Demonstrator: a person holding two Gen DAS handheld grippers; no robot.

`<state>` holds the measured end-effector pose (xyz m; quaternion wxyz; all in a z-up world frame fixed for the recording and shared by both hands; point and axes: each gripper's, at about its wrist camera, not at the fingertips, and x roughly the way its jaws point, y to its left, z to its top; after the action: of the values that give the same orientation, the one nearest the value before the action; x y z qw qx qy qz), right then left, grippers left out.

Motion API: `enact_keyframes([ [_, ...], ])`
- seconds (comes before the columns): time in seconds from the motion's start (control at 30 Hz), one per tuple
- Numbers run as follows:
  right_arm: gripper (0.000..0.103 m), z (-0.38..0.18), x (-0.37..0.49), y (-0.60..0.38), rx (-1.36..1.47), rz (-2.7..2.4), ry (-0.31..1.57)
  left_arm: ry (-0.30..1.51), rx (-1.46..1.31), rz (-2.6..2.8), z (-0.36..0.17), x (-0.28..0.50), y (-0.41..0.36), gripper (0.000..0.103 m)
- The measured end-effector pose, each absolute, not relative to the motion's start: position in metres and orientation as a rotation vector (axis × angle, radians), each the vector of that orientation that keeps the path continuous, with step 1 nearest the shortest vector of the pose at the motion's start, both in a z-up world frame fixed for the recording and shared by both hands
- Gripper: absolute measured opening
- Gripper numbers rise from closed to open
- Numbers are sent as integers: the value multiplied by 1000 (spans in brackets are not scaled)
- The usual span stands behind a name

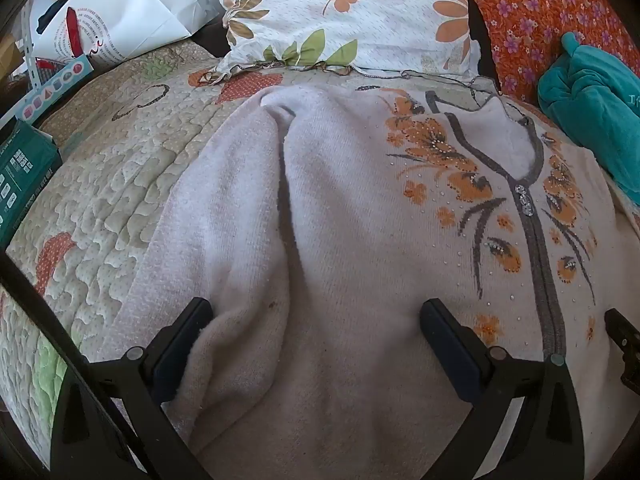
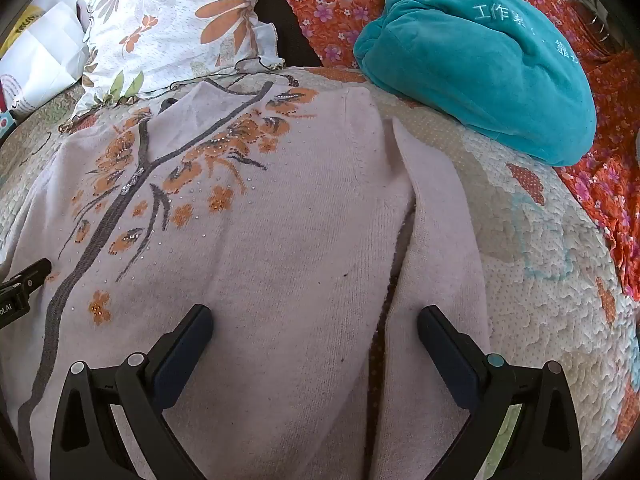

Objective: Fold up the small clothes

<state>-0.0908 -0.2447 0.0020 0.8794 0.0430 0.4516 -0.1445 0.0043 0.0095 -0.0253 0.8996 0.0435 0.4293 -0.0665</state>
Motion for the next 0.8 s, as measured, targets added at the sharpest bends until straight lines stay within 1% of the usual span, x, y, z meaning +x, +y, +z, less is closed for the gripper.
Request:
enact_keyframes([
  [0.8,103,2,-91,-245,90,-301,941,901,133,-195,-25,18,5,103],
])
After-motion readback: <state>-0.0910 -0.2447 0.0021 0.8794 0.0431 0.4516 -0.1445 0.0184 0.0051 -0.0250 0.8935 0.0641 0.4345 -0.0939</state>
